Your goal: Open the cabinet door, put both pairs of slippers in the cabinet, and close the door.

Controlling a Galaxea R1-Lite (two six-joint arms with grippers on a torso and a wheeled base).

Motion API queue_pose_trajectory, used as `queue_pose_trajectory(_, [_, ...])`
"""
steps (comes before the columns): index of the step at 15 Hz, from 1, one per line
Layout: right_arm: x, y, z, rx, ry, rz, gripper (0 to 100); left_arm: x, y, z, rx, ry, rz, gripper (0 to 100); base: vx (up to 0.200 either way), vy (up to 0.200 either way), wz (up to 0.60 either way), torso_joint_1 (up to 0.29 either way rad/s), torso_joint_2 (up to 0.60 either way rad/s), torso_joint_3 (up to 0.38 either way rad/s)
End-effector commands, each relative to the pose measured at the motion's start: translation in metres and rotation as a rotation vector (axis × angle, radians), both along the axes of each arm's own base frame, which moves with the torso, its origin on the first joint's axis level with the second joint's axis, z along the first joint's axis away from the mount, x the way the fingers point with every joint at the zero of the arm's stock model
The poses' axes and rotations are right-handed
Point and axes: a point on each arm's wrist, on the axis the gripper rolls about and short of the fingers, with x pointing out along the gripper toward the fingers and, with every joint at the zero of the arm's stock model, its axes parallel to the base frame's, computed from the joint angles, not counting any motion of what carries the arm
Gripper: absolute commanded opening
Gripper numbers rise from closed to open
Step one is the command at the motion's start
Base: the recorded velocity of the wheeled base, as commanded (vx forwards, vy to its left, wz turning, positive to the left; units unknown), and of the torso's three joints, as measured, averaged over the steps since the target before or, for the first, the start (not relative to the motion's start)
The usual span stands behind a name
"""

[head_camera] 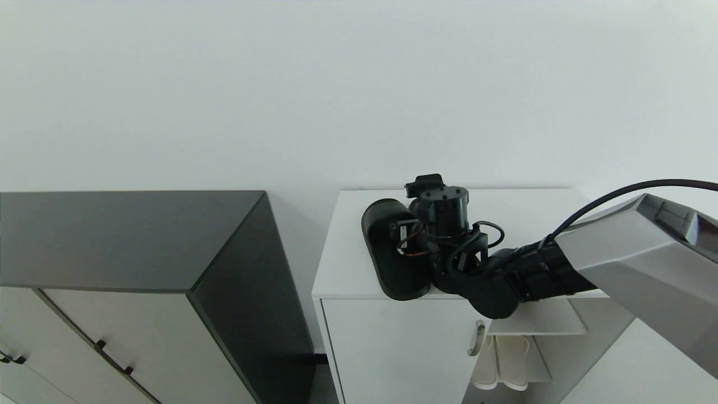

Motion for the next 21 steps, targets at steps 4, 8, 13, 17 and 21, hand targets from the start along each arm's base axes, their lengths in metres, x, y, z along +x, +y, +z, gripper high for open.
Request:
queue_pose_trajectory(4, [0.005, -0.001, -0.002, -0.002, 0.003, -0.008, 0, 0.000, 0.000, 0.000, -0.002, 0.000, 0.000, 0, 0.000, 0.000, 0.00, 0.000, 0.00, 0.000])
queue_pose_trajectory(8, [-0.009, -0.002, 0.020, 0.023, -0.026, 0.012, 0, 0.000, 0.000, 0.000, -0.002, 0.000, 0.001, 0, 0.000, 0.000, 0.00, 0.000, 0.00, 0.000])
queue_pose_trajectory(13, [-0.073, -0.010, 0.042, 0.005, -0.012, 0.100, 0, 0.000, 0.000, 0.000, -0.002, 0.000, 0.001, 0, 0.000, 0.000, 0.00, 0.000, 0.00, 0.000])
queue_pose_trajectory(17, [-0.138, -0.046, 0.048, -0.025, 0.029, 0.179, 0, 0.000, 0.000, 0.000, -0.002, 0.000, 0.001, 0, 0.000, 0.000, 0.00, 0.000, 0.00, 0.000])
queue_pose_trajectory(21, [-0.166, -0.063, 0.046, -0.033, 0.046, 0.247, 0, 0.000, 0.000, 0.000, -0.002, 0.000, 0.001, 0, 0.000, 0.000, 0.00, 0.000, 0.00, 0.000])
